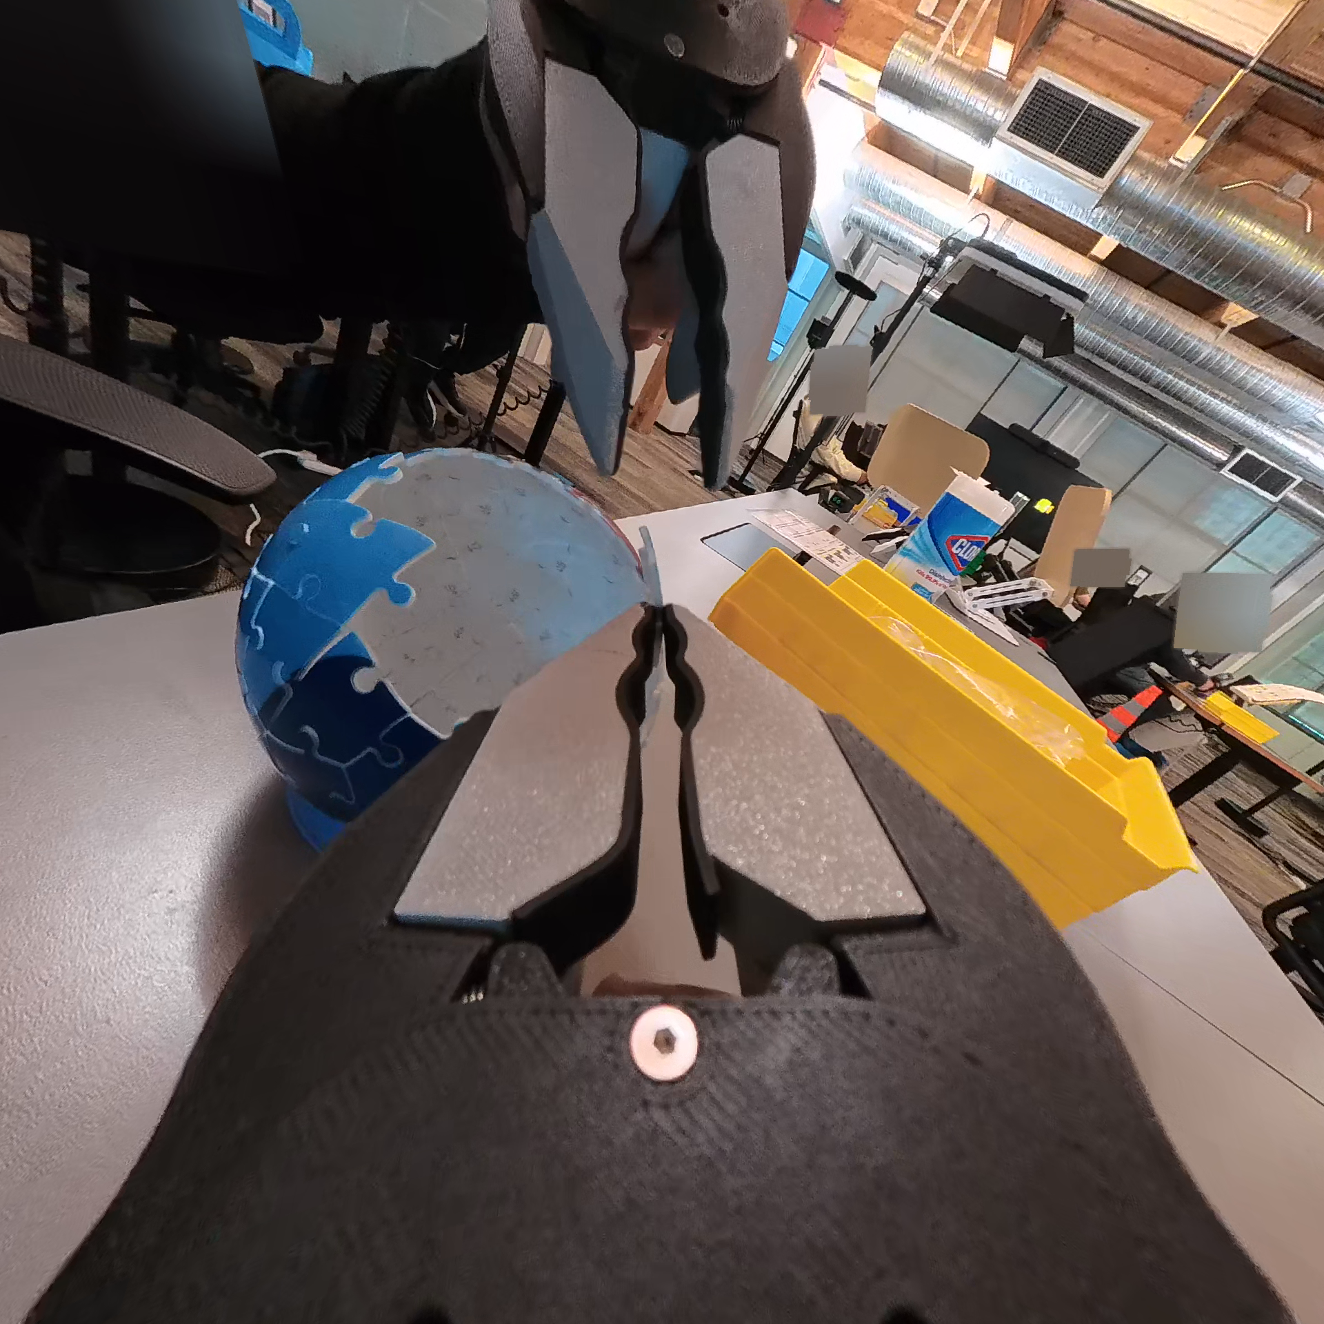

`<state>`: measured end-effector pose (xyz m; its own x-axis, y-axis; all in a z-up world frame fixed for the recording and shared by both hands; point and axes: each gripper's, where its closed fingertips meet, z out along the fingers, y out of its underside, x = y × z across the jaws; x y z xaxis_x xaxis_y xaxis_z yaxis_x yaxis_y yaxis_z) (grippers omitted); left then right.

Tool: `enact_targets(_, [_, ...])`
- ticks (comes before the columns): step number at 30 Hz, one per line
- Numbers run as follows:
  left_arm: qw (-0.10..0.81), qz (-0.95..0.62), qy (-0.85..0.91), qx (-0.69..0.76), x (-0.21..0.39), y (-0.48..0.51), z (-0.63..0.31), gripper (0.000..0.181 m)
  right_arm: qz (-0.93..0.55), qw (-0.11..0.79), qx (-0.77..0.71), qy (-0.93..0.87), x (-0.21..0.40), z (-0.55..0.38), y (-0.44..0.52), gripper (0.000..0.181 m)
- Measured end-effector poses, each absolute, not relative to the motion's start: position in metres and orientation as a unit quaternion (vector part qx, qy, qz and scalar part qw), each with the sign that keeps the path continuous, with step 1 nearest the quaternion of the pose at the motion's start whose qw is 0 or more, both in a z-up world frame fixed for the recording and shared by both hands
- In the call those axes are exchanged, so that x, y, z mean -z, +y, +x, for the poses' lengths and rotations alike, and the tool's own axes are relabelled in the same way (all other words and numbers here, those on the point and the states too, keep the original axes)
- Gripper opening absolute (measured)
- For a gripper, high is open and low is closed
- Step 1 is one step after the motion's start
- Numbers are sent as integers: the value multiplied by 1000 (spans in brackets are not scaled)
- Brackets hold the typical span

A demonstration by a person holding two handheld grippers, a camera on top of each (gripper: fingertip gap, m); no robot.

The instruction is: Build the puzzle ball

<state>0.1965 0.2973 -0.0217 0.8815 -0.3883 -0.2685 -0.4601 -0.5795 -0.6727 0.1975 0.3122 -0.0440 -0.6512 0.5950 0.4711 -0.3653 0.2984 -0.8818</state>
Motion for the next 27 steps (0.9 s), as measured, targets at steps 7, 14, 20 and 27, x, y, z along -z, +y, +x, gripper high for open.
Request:
enact_targets(7, [456, -868, 197, 7, 17, 260, 179, 42, -95, 426, -576, -691, 40, 201, 328, 0])
enact_targets(14, [475, -862, 167, 58, 53, 210, 164, 71, -138, 432, -571, -685, 29, 208, 358, 0])
enact_targets(20, [480, -863, 139, 69, 94, 205, 147, 75, -165, 435, -571, -677, 35, 203, 369, 0])
enact_targets(27, [501, -857, 84, 81, 111, 210, 130, 68, -188, 363, -614, -675, 35, 201, 349, 0])
